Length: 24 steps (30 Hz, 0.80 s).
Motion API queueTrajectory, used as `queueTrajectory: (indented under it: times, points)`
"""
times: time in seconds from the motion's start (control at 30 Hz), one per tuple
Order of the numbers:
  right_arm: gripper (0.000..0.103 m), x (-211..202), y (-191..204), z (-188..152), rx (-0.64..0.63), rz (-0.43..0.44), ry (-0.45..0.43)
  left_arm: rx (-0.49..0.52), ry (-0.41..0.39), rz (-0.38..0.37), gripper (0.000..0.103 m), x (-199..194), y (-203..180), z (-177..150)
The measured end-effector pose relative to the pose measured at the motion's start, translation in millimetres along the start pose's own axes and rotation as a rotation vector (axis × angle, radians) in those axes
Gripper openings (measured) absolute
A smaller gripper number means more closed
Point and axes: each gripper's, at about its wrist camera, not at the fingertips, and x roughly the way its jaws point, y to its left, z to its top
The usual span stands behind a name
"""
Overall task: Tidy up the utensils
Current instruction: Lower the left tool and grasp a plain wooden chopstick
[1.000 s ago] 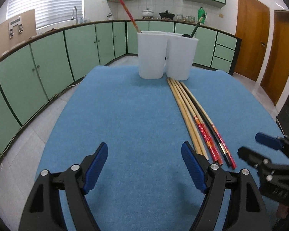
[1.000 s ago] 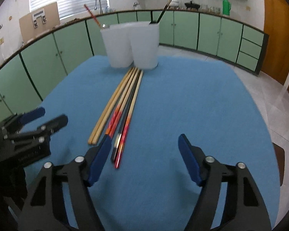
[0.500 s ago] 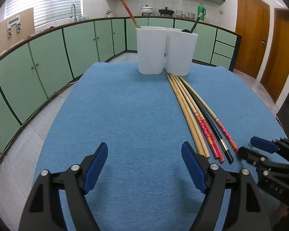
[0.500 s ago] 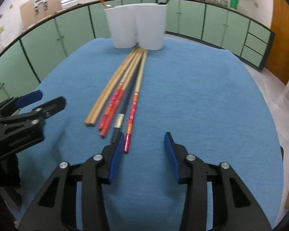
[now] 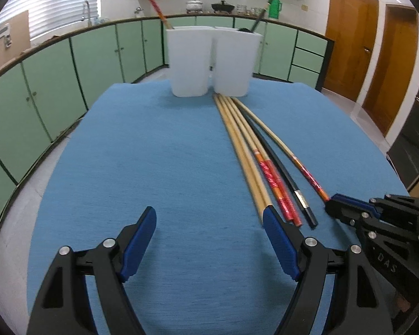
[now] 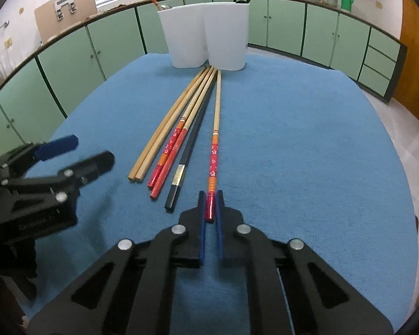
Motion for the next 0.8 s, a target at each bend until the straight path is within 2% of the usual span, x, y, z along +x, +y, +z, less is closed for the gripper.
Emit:
queueTrajectory:
  times: [0.13, 0.3, 0.43, 0.6, 0.8]
  points:
    - [0.005, -1.8, -6.1, 0.2, 0.013, -0.017, -0.003, 0.020, 0.009, -0.002, 0.077, 2.3, -9.2, -0.1]
    - [0.005, -1.4, -6.7, -0.3, 0.020, -0.016, -0.006, 0.027, 0.062, 0.019, 0.078, 14.2, -11.9, 0.9]
    - [0.005, -1.0, -7.8, -0.4, 0.025, -0.009, -0.006, -0.003, 0.066, 0.034, 0.078, 14.7, -6.7, 2.2]
    - [0.005, -1.0, -7.8, -0.4, 0.022, -0.010, -0.007, -0.074, 0.066, 0.090, 0.078, 11.3, 9.7, 0.6]
    - [0.007, -2.0, -10.5, -0.5, 0.020, 0.004, -0.005, -0.051, 0.072, 0.072, 0.074, 12.7, 2.6, 2.2]
